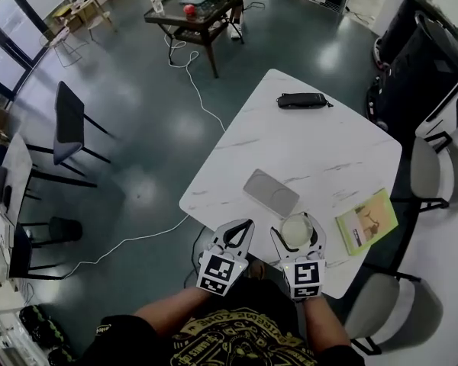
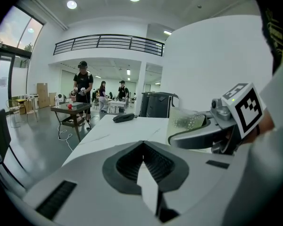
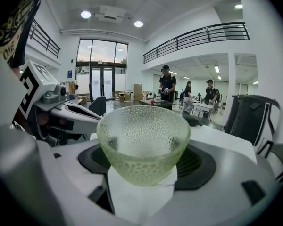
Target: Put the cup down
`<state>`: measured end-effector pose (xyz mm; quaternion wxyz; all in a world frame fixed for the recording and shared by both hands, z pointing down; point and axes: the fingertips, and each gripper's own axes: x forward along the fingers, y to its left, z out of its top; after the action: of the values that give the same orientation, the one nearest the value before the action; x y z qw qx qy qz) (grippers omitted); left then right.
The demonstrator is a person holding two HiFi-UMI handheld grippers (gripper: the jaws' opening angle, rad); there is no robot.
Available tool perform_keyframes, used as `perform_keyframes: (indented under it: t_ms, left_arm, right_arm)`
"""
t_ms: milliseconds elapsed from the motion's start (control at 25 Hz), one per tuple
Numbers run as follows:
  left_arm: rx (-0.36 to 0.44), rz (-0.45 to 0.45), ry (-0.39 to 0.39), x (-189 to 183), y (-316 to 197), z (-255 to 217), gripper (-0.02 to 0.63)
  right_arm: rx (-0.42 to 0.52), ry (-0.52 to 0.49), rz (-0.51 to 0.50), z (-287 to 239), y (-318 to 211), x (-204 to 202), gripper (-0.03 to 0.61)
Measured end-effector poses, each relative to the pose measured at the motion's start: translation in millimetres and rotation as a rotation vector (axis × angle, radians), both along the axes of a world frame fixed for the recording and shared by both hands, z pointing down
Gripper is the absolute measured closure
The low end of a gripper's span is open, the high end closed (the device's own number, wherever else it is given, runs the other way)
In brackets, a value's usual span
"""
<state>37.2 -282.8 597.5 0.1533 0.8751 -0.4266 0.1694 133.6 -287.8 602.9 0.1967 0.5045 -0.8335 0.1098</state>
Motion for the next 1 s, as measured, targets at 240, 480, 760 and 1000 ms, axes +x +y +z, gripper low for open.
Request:
perform_keyframes:
  t_ms: [240,480,760,1000]
  left_arm:
    - [-0.026,0.021,-0.009,1.4,-34.1,18.1,0.604]
    - [-0.057,0.033,-0.025,6.0,-58.8,36.5,0.604]
    - [-0.093,0.032,-0.040,11.6,-76.9,54.8,0.604]
    - [-0.110,0.027,-0.056,11.4,-84.7,64.9,0.604]
  right_arm:
    - [-0.018,0.008,0.029,17.8,-30.7,-1.6,0.199]
    - [-0.041,0.019,0.056,41.4,-55.8,7.1,0.199]
    - [-0.075,0.016,0.052,60.9,-70.4,7.5,0.199]
    - [-0.075,0.006,0.025,72.6,-82.3,-1.5,0.199]
